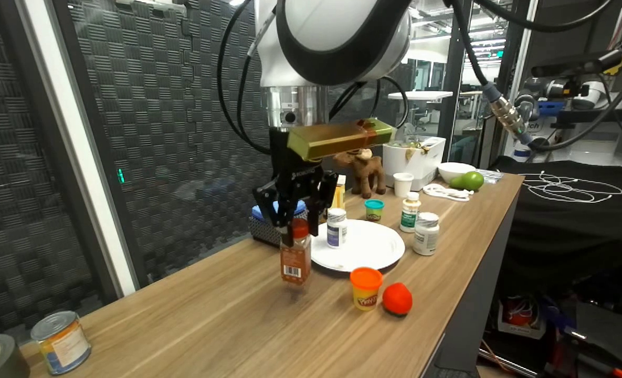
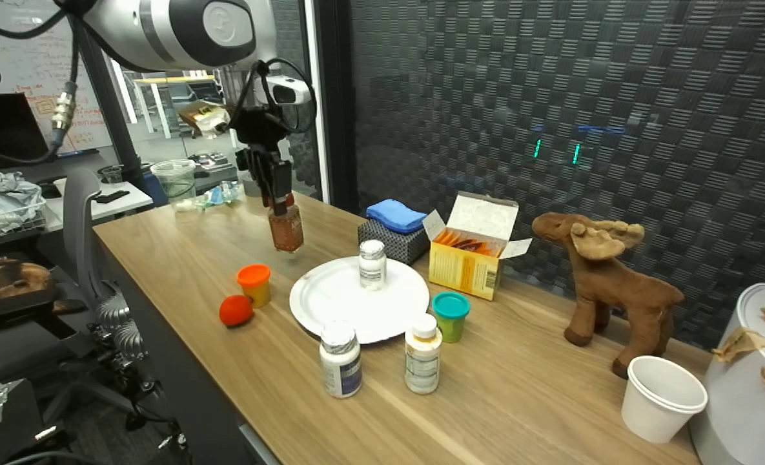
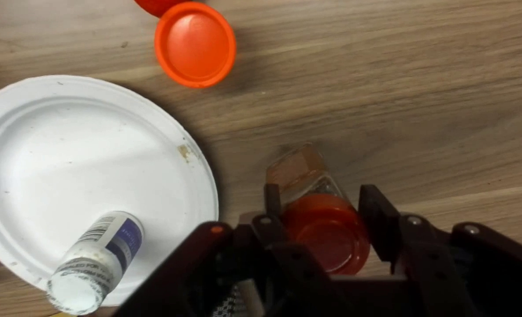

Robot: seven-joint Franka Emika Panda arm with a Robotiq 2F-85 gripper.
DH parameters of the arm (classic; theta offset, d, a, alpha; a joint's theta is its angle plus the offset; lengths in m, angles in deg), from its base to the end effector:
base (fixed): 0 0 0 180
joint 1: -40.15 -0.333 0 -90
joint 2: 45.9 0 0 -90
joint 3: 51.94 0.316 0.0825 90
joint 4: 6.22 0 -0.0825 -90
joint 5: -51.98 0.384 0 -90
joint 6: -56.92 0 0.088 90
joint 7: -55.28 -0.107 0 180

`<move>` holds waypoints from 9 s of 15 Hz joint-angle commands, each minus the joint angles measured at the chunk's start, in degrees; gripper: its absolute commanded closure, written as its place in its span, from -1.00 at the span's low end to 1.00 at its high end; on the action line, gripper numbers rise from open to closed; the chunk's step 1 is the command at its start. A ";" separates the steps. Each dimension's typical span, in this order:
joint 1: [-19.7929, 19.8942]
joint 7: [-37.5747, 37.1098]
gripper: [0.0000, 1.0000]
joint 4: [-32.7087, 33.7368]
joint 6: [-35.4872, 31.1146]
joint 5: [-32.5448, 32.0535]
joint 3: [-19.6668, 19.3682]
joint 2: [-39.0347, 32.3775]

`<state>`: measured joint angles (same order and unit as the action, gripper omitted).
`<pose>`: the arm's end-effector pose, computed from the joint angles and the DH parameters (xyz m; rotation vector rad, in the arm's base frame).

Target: Put the bottles on the tray

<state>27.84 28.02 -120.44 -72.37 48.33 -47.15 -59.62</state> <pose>0.5737 0.1729 0.3450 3.1150 -0.2187 0.0534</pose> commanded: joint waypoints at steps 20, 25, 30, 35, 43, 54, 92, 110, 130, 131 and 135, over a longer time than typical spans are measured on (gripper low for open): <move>5.40 -13.28 0.53 -1.70 0.85 -1.23 -5.90 -0.83; 5.62 -14.10 0.53 0.21 -0.09 -1.07 -6.23 -2.19; 5.84 -13.61 0.53 2.83 -0.59 0.02 -6.19 -4.02; 5.81 -12.86 0.53 5.54 -0.40 1.74 -6.00 -6.16; 5.23 -11.73 -0.93 3.15 0.57 2.18 -5.38 -3.16; 4.38 4.65 -1.00 -13.53 0.51 2.32 -0.11 7.61; 4.62 15.95 0.43 -13.17 -1.33 1.86 0.34 3.47; 7.11 8.63 0.43 -7.40 -3.37 1.99 -4.08 0.30; 6.00 5.74 -0.98 -5.68 -2.91 1.76 -4.86 0.60; 5.77 4.95 -1.00 -6.73 -2.74 1.18 -5.01 2.17; 6.16 2.10 -1.00 -11.35 -2.90 0.25 -5.05 8.25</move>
<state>34.19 33.00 -126.79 -75.11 50.04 -51.81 -57.82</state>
